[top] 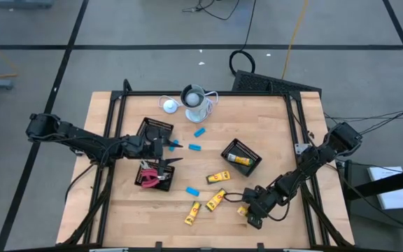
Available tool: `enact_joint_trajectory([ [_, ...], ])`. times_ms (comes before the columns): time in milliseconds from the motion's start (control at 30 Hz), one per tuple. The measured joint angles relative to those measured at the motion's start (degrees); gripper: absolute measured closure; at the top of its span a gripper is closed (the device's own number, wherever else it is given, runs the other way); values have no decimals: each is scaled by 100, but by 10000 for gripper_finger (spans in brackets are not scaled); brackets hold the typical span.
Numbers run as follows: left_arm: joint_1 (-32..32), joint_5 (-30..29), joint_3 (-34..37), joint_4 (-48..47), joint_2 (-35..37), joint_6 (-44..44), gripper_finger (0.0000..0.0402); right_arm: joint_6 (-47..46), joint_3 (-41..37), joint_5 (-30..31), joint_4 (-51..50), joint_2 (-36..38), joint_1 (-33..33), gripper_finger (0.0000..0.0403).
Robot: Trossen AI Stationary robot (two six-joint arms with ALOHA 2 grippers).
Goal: Pick & Place School Supplies
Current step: Put the yellow crayon box into the bottom right black bin
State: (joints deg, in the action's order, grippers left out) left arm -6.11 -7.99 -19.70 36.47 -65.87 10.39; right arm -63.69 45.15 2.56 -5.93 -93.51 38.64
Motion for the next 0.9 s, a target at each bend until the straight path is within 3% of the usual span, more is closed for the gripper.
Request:
enact_joint_trajectory([
  [133,2,-2,0,0,0,0,174,130,0,36,15,42,-82,351],
  [233,2,-4,0,0,0,-2,174,397,58,82,4,81,-203,378],
  [567,6,-9,0,-13,0,-2,174,1662,581,182,-203,177,-775,378],
  [700,8,-9,0,-35,0,-4,174,2026,916,189,-602,221,-930,378],
  [900,8,-9,0,-33,0,-2,174,2541,1505,410,-1976,365,-1225,378],
])
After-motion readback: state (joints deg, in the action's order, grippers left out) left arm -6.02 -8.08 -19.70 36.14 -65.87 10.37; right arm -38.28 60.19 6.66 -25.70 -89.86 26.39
